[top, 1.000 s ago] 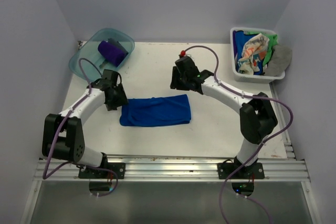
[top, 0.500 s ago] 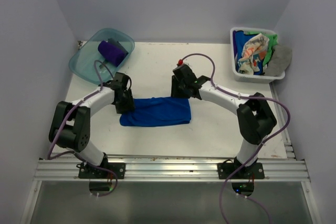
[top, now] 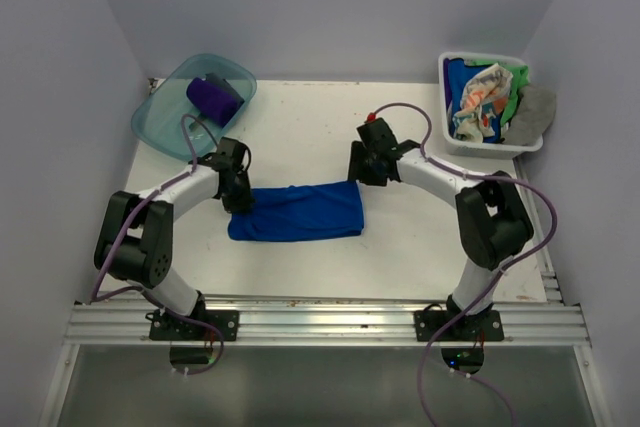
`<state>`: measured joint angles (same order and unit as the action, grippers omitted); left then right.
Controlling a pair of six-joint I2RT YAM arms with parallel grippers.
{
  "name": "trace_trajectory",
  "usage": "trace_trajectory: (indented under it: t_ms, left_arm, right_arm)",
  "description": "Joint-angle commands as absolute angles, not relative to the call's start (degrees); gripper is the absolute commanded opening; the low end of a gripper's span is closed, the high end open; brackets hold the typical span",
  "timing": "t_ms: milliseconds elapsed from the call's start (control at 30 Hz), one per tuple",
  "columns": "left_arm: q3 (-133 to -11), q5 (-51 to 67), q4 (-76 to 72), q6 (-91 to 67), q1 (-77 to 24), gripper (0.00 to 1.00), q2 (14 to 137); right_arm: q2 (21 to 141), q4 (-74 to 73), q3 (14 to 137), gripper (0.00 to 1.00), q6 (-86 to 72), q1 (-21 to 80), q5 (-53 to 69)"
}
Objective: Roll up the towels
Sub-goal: Fold the towel
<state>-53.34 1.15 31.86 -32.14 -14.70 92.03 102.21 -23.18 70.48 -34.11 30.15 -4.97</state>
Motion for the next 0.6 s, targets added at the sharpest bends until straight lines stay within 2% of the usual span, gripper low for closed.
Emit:
trace_trajectory:
  t_ms: [0,267,333,367,467,567]
  left_arm:
    - [-54.7,2.2,30.4,-31.6,-14.9,0.00,91.6]
    - [-56.3,1.8,31.8,-31.9,-14.9,0.00,89.7]
    - [-56.5,2.4,32.0,-31.9,-14.9,0.00,89.6]
    - [-56.7,2.5,32.0,-31.9,-14.9,0.00,89.6]
    - [-57.3,3.4,32.4,-32.0,-14.9,0.00,88.8]
    - [-57.9,4.1,33.6,-31.7,-15.0,0.00,86.8]
  right_arm:
    - [103.8,-22.2,68.7,0.54,-32.6,29.4,-1.3]
    - [106.3,-18.1,65.0,0.45,-33.9,29.2,4.0]
    - [106.4,-17.8,64.6,0.33,-34.4,29.2,2.9]
    - [105.9,-17.8,64.2,0.21,-34.7,28.9,2.1]
    - [103.3,-17.8,62.3,0.00,-35.7,27.4,0.2]
    - [101.0,-18.4,61.2,0.00,-35.1,26.2,-2.1]
